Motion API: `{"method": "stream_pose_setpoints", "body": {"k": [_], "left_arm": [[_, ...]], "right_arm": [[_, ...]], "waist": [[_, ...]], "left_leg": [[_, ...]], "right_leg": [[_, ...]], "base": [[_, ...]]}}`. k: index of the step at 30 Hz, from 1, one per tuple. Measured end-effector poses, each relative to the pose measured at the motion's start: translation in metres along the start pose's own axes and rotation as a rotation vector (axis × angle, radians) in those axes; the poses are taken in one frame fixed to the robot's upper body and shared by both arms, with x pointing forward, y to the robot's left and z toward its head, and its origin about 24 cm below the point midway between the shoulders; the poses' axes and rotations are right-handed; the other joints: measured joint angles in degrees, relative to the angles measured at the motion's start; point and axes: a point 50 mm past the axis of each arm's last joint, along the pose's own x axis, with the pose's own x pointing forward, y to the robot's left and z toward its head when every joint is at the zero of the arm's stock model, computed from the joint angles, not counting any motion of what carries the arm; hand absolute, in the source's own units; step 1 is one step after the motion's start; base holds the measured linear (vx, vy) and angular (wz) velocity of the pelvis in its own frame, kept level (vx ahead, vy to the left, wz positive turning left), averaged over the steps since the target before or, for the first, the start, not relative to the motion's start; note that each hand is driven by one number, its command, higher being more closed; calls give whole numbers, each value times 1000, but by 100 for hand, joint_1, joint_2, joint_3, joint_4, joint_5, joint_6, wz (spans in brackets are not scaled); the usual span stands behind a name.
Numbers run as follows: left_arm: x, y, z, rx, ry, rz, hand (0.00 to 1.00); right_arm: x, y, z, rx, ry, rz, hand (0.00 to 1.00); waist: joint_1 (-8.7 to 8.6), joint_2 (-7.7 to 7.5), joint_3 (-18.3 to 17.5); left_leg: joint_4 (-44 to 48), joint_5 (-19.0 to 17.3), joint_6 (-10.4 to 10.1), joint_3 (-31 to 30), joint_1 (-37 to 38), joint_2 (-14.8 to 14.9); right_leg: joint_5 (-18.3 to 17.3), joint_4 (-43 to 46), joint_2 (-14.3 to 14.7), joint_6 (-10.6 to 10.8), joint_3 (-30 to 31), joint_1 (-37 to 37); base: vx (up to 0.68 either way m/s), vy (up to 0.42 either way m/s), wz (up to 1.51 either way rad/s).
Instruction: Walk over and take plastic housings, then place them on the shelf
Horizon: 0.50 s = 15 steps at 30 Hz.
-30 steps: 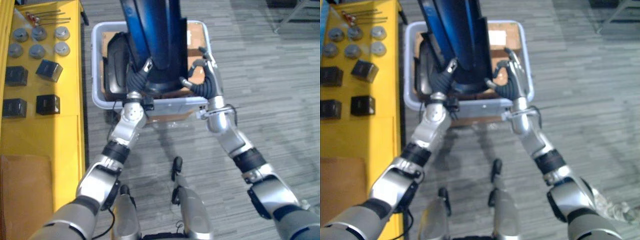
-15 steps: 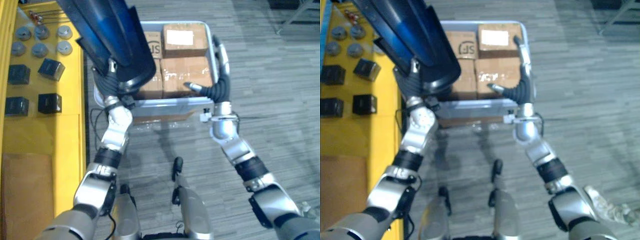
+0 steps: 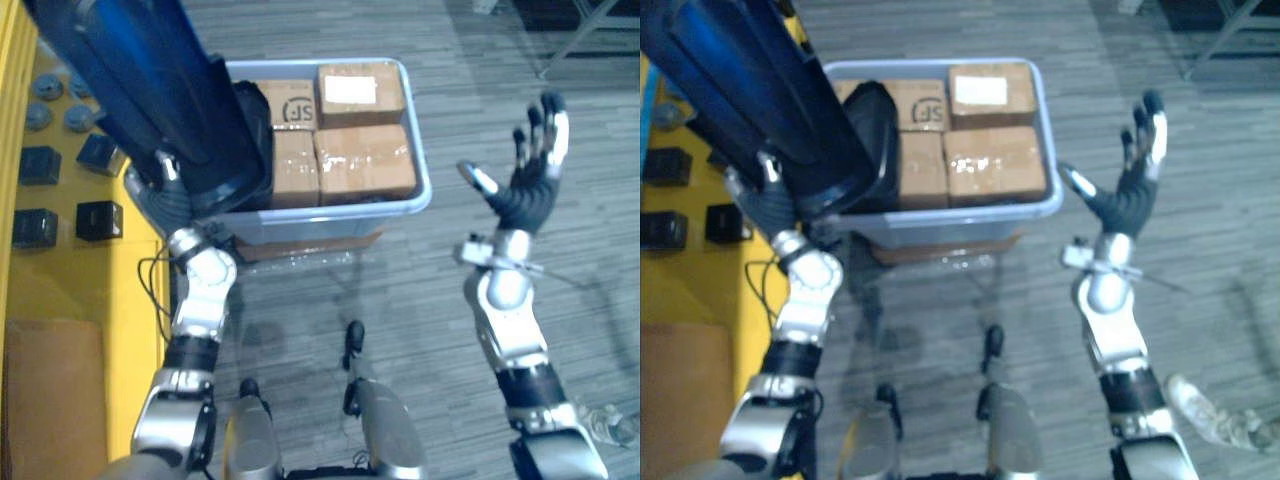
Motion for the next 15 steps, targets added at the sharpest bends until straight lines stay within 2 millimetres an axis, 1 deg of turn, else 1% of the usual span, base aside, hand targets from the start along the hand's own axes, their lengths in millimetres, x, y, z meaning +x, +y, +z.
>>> {"method": "stream_pose_setpoints", "body": {"k": [1,2,3,4,5,6,8,9,10,11,12,13,15], "left_arm": [[-5,4,-2,-1,14,-3,100],[-16,12,-8,-9,52,-13,100],[-19,15,-9,-17,67,-17,100],[-25,22,-11,-23,75,-27,100],[-27,26,-9,-44,75,-38,100],[-28,27,-7,-59,72,-47,100],[-28,31,-1,-97,44,-70,100],[-29,32,3,-127,35,-81,100],[-30,34,3,-134,33,-89,100],[-31,34,5,-141,27,-104,100],[-31,34,8,-147,11,-128,100],[-32,35,10,-149,4,-141,100],[-37,38,10,-148,16,-155,100]], "right_arm": [[-5,-7,-4,11,30,-18,0],[-17,-21,-11,24,78,-31,0],[-21,-25,-13,24,87,-28,0],[-29,-29,-16,23,107,-12,0],[-35,-29,-19,27,122,10,0],[-39,-30,-21,30,133,20,0],[-49,-27,-27,61,169,58,0],[-51,-25,-29,80,179,68,0],[-53,-23,-30,87,185,70,0],[-54,-22,-31,99,188,76,0],[-55,-21,-33,121,196,80,0],[-57,-21,-35,127,207,84,0],[-59,-23,-40,133,232,87,0]], "waist": [[-10,56,-106],[-11,196,-316],[-16,255,-377],[-13,322,-516],[-21,367,-597],[-23,381,-662],[-13,363,-858],[1,364,-920],[3,374,-1000],[15,458,-1081],[15,421,-1153],[37,364,-1169],[108,484,-1288]], "left_leg": [[-46,0,0,2,23,-3],[-170,2,2,37,163,-2],[-215,2,3,63,238,-3],[-298,2,4,146,350,-8],[-321,-5,17,157,404,-15],[-321,-9,24,156,410,-18],[-344,-8,30,149,437,-24],[-436,9,71,157,526,-24],[-512,36,109,160,533,-21],[-646,108,206,155,537,61],[-797,193,124,150,614,11],[-835,214,76,141,712,-33],[-880,238,39,126,814,30]], "right_leg": [[-11,0,1,4,0,0],[-18,0,17,7,7,58],[-37,-1,19,18,8,108],[-66,-3,23,35,30,156],[-112,-7,20,58,29,228],[-137,-12,16,71,16,243],[-281,-59,11,96,-17,273],[-385,-60,8,139,-96,331],[-483,-60,-1,217,-179,319],[-657,-11,1,376,-317,324],[-563,8,-38,235,-415,375],[-331,-5,-74,129,-441,450],[-349,-4,-13,75,-487,535]], "base": [[141,33,-9],[113,26,-8],[96,33,-16],[31,23,-12],[-2,19,-8],[-30,5,1],[-37,-8,4],[0,0,0],[0,-16,4],[59,7,14],[85,-13,17],[110,-8,13],[116,-17,5]]}}
